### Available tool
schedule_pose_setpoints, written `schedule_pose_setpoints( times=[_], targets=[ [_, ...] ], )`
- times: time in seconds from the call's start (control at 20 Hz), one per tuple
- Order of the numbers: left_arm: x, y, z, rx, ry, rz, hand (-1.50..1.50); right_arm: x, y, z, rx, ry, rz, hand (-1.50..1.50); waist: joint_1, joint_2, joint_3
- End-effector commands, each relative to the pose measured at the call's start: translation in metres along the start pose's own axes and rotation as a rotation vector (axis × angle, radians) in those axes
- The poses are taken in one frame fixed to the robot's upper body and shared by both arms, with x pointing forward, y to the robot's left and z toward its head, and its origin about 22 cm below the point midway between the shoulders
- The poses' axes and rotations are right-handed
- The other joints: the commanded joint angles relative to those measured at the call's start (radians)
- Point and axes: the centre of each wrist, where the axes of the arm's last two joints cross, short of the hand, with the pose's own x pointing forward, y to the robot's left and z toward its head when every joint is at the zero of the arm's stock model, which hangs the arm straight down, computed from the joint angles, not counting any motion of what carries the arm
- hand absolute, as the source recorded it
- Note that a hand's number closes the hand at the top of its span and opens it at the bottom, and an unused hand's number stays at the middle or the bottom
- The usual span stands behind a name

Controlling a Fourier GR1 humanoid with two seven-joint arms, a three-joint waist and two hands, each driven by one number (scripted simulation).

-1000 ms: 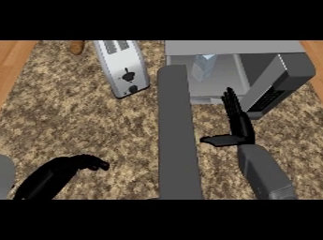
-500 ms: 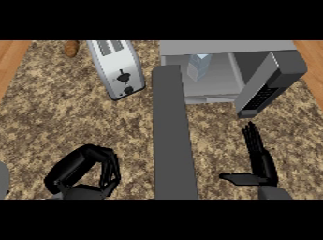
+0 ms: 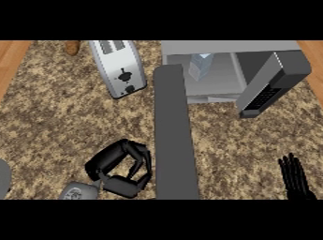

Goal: Pick up the milk, place it into the microwave and close the microwave

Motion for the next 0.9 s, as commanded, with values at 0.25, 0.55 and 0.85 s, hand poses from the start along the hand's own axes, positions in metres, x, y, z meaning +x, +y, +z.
schedule_pose_setpoints(
  times=[0.25, 0.55, 0.85],
  targets=[
    [-0.033, -0.063, -0.042, -0.100, -0.040, -0.020, 1.50, 0.073, -0.042, 0.036, 0.053, -0.128, -0.038, -1.50, 0.012, 0.007, 0.002],
    [-0.026, -0.109, -0.061, -0.155, 0.046, 0.027, 1.50, 0.101, -0.011, 0.027, 0.165, -0.156, -0.131, -1.50, 0.000, 0.009, 0.001],
    [-0.011, -0.144, -0.074, -0.122, 0.031, -0.027, 1.50, 0.134, -0.011, 0.025, 0.273, -0.177, -0.177, -1.50, -0.037, 0.011, 0.001]
  ],
)
